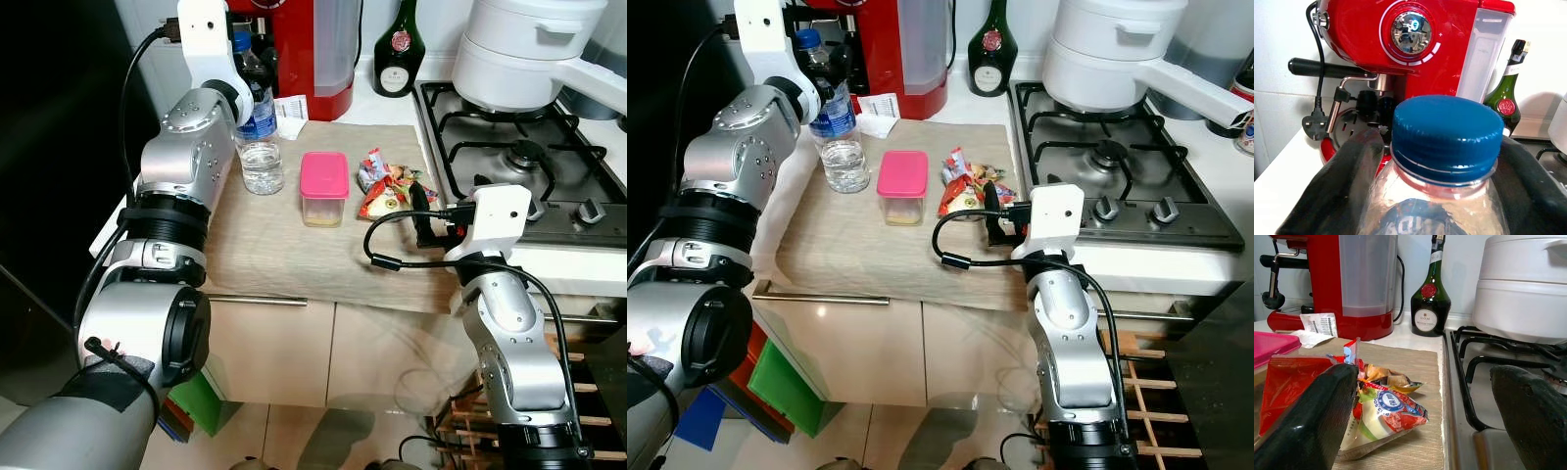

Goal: Restocking fridge

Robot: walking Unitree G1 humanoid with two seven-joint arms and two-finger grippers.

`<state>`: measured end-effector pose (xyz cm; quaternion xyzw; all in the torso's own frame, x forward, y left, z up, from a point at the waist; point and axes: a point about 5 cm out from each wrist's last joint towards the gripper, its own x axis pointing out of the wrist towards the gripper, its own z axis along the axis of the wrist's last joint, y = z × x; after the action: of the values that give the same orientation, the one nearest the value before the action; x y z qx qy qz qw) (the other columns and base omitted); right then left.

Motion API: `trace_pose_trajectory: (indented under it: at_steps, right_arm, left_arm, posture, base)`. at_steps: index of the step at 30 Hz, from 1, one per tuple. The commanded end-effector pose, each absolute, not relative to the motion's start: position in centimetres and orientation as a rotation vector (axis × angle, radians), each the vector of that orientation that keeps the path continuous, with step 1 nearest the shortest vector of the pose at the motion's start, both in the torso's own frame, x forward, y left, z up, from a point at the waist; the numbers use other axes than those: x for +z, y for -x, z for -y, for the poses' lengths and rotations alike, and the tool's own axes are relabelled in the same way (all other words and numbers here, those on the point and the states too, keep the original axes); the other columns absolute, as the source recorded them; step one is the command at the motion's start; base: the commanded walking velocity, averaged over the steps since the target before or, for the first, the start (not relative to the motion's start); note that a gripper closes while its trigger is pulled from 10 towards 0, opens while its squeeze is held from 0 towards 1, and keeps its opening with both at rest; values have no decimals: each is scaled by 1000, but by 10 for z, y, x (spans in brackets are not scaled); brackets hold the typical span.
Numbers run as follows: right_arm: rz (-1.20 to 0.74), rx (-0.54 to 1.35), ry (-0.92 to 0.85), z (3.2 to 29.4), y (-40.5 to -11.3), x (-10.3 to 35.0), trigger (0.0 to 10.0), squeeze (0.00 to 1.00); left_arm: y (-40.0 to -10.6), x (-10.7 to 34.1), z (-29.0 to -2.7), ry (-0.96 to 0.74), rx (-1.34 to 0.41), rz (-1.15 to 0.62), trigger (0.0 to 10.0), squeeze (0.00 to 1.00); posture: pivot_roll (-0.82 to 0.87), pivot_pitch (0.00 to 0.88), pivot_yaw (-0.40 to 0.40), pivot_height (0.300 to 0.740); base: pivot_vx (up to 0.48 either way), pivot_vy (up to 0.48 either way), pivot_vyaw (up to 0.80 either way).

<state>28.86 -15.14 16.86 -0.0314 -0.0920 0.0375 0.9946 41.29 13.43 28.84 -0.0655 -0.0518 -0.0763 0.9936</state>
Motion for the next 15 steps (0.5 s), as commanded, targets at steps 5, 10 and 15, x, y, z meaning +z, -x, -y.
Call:
trace_pose_trajectory:
  at_steps: [5,10,15]
  right_arm:
    - [192,87,72,149,-291,172,10000,325]
    - [191,90,71,149,-292,172,10000,322]
    - [188,93,70,148,-292,171,10000,325]
  left_arm:
    - [-411,276,-135,92,-144,95,0,0]
    - [-408,281,-132,59,-175,146,0,0]
    - [-406,284,-132,11,-156,188,10000,0]
  posture:
    - [-49,0,48,740]
    - [-46,0,45,740]
    - [-44,0,45,740]
  base:
    - [0,0,0]
    - [0,0,0]
    - [0,0,0]
